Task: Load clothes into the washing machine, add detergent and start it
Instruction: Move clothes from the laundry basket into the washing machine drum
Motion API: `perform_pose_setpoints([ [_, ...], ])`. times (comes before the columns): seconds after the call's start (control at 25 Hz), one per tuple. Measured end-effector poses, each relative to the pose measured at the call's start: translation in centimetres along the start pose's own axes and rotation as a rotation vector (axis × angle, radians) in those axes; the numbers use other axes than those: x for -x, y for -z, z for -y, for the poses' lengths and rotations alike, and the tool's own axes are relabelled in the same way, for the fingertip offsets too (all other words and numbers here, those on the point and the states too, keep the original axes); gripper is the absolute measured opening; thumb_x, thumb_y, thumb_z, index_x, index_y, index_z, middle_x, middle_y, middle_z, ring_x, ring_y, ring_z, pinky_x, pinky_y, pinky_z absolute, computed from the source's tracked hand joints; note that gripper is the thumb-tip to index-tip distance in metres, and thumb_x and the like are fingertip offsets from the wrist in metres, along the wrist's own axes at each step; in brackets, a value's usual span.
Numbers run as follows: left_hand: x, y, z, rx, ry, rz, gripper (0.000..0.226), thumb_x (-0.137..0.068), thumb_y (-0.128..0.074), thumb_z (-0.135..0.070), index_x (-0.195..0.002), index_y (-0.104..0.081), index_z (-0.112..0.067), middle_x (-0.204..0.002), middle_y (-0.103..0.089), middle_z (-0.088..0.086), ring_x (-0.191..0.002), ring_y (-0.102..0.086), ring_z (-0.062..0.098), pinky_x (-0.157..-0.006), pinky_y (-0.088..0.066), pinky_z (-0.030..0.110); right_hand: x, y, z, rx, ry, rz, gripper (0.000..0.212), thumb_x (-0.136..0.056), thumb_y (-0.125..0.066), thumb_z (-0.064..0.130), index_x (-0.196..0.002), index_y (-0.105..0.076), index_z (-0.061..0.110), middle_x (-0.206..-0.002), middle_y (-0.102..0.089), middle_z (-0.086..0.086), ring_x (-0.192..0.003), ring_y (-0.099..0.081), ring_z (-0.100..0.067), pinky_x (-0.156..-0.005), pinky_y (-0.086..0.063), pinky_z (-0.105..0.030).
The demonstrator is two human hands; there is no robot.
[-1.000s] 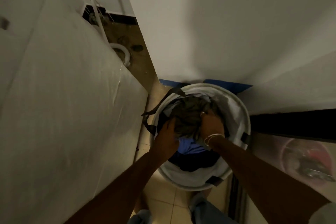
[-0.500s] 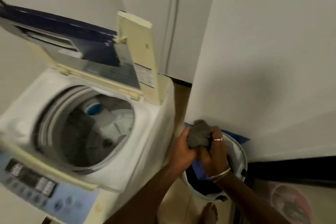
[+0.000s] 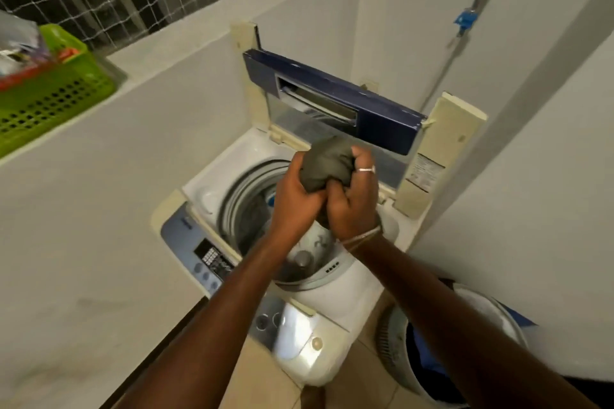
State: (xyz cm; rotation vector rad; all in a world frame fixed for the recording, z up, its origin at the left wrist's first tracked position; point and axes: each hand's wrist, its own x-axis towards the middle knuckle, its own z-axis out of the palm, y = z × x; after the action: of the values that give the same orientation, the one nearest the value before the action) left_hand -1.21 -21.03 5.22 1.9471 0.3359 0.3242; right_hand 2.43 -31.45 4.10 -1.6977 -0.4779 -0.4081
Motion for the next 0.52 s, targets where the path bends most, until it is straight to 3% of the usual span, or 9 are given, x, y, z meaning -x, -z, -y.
perform_pose_setpoints([
  [0.08,-2.1,1.7,3.3,-0.182,0.029,0.077,0.048,-0.086,-0.066,-0.039,-0.13,-0.054,-0.022,-0.128,-0.061,-0.008,-0.11,-0.057,0.002,-0.093,-0.043,0.017,0.2,-3.6,-1.8,0.115,-0.235,0.127,0.043,-0.089,-0.055,0.013,-0.131,-0.048,0.012,-0.122,-0.059,-0.008,-0.111,-0.06,-0.021,-0.099,-0.05,-0.037],
  [0.16,-3.4,3.2,7.6,-0.348,0.086,0.19,0.072,-0.081,-0.076,-0.028,-0.142,-0.044,-0.007,-0.14,-0.049,0.0,-0.126,-0.05,0.013,-0.098,-0.033,0.01,1.3,-5.6,-4.1,0.346,-0.447,0.351,0.059,-0.091,-0.059,0.023,-0.146,-0.037,0.018,-0.14,-0.05,-0.009,-0.125,-0.054,-0.024,-0.107,-0.045,-0.033],
  [0.24,-2.8,3.1,10.9,-0.515,0.185,0.216,0.077,-0.079,-0.077,-0.021,-0.144,-0.04,-0.007,-0.144,-0.049,0.013,-0.129,-0.052,0.027,-0.104,-0.039,0.025,3.0,-5.3,-6.6,0.408,-0.589,0.495,0.072,-0.091,-0.063,0.027,-0.153,-0.029,0.017,-0.151,-0.041,-0.011,-0.135,-0.047,-0.027,-0.109,-0.04,-0.033],
  [0.36,-1.4,-0.6,11.6,-0.507,0.11,0.146,0.047,-0.082,-0.07,-0.018,-0.128,-0.06,-0.012,-0.126,-0.065,0.009,-0.116,-0.062,0.025,-0.099,-0.047,0.032,5.5,-1.5,-8.6,0.35,-0.603,0.375,0.051,-0.095,-0.058,0.022,-0.144,-0.045,0.014,-0.139,-0.057,-0.008,-0.127,-0.055,-0.022,-0.105,-0.044,-0.028],
  [0.44,-0.1,-5.0,9.1,-0.352,0.014,0.13,0.027,-0.089,-0.064,-0.016,-0.116,-0.066,-0.015,-0.115,-0.069,0.004,-0.103,-0.066,0.02,-0.094,-0.053,0.035,6.8,1.5,-9.2,0.407,-0.54,0.197,0.031,-0.098,-0.052,0.02,-0.128,-0.058,0.016,-0.116,-0.069,-0.003,-0.105,-0.065,-0.015,-0.089,-0.044,-0.017],
  [0.52,1.5,-9.9,6.6,-0.242,-0.099,0.175,0.016,-0.094,-0.057,-0.017,-0.107,-0.067,-0.018,-0.103,-0.07,0.0,-0.091,-0.066,0.014,-0.084,-0.055,0.035,7.7,5.3,-9.6,0.418,-0.525,0.015,0.021,-0.097,-0.054,0.022,-0.117,-0.06,0.021,-0.087,-0.07,0.006,-0.076,-0.064,-0.004,-0.072,-0.044,-0.011],
])
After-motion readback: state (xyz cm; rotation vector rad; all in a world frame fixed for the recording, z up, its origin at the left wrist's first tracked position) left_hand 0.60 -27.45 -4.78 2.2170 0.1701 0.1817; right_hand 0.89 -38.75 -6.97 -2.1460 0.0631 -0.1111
